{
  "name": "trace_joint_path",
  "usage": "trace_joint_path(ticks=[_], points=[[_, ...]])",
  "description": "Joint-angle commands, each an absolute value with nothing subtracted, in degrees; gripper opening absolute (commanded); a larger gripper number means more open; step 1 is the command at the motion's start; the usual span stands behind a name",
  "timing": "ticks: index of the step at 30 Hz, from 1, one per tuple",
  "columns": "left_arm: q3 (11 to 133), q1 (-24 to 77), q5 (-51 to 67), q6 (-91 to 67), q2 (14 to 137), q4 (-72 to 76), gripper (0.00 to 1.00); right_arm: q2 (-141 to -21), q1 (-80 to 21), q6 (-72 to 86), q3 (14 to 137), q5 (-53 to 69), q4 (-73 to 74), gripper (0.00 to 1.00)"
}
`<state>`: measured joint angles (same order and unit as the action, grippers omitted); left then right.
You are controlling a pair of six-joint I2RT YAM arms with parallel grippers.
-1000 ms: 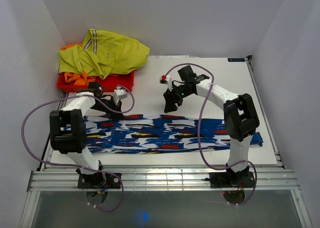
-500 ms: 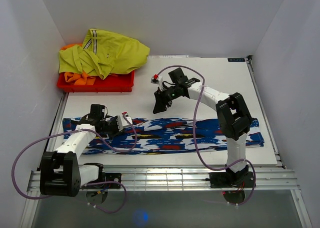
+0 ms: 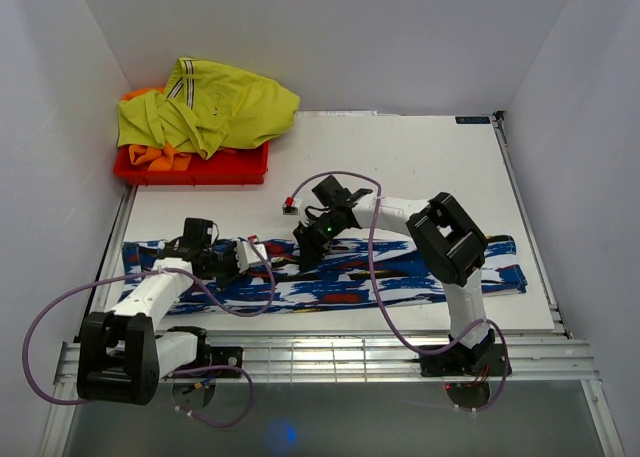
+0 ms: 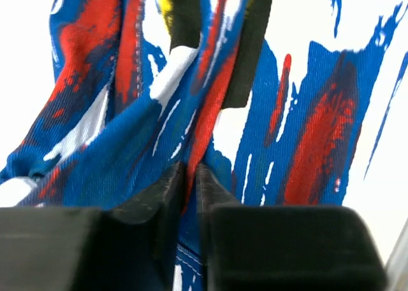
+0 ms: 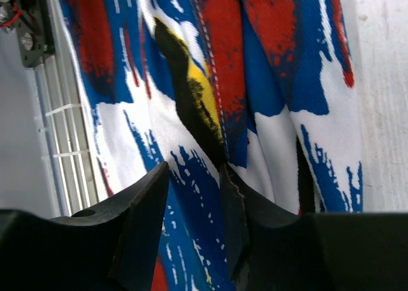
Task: Fold and stack the trousers
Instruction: Fold the trousers
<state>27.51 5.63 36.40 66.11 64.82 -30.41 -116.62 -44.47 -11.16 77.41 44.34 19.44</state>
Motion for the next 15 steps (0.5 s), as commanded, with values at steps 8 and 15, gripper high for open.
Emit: trace_joint_path(ticks=[8, 15], points=[[44.8, 3.3, 41.0, 47.4, 63.5, -35.2, 0.43, -118.5, -44.7, -13.3, 74.8, 41.2, 18.0, 0.42], [55.1, 0.1, 42.3, 48.7, 76.5, -37.3, 0.54, -118.5, -44.7, -13.4, 74.4, 41.3, 17.8, 0.41]])
